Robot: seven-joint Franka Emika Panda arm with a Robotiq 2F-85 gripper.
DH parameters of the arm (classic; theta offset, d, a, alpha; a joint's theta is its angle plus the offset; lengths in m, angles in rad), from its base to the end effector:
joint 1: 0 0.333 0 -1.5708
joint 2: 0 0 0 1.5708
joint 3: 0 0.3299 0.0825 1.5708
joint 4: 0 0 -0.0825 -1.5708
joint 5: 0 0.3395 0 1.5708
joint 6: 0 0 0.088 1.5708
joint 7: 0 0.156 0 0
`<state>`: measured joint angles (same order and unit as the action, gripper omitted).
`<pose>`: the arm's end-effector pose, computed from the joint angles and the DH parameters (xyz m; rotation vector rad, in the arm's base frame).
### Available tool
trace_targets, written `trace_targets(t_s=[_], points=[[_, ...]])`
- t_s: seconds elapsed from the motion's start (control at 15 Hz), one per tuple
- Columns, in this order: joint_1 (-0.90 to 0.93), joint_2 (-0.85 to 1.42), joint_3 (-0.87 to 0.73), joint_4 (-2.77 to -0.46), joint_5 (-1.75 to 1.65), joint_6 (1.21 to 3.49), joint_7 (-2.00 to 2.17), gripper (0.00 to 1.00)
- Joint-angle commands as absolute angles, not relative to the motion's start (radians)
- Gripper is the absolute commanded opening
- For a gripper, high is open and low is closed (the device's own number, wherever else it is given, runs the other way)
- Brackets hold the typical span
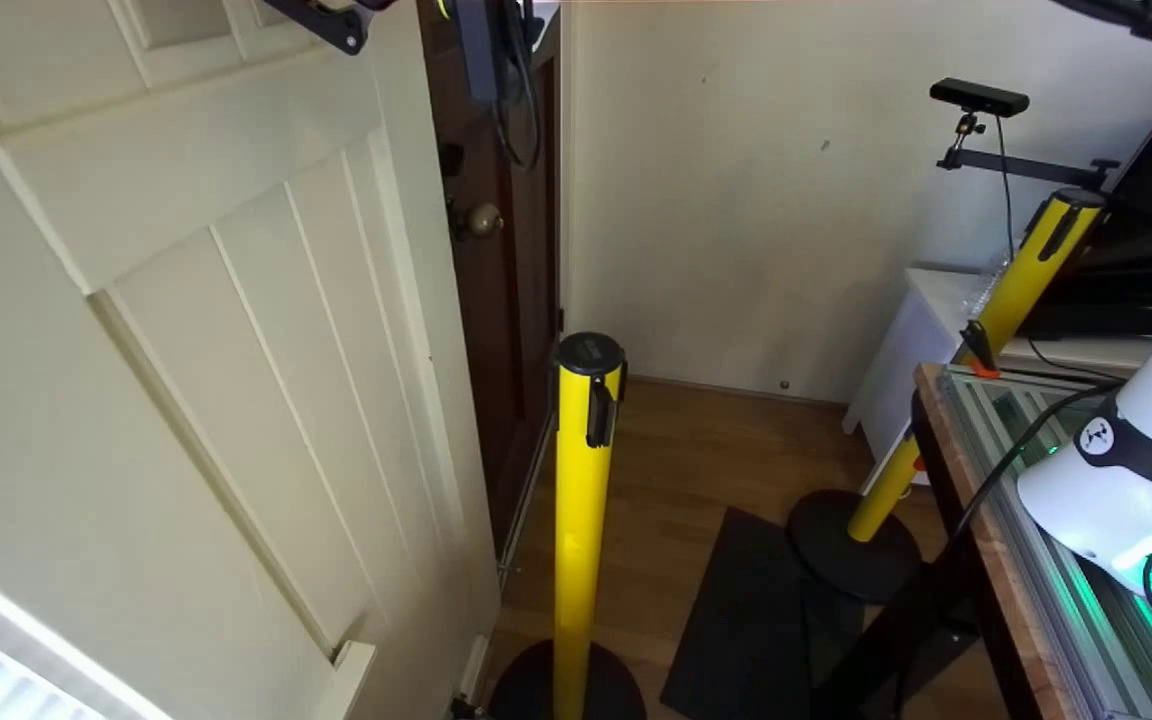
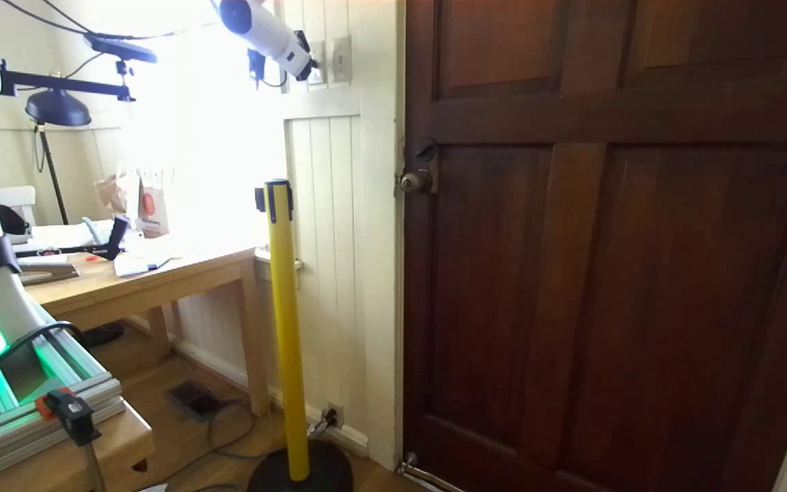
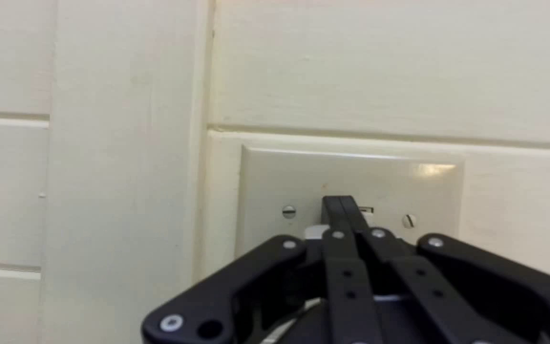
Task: Turn on the light switches.
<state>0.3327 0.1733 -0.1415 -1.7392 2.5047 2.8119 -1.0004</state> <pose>0.6333 0.1089 0.5254 -1.4606 0.9307 -0.9306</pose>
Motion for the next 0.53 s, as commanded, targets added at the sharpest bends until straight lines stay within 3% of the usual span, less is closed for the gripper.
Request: trace_targets(t_s=[0.0, 0.4, 0.47], points=[[0.348, 0.155, -0.157, -1.731, 2.530, 2.803, -1.030, 0.00], [0.339, 0.075, -0.095, -1.889, 2.322, 3.069, -0.882, 0.00], [0.342, 0.042, -0.092, -1.915, 2.291, 3.148, -0.888, 0.26]])
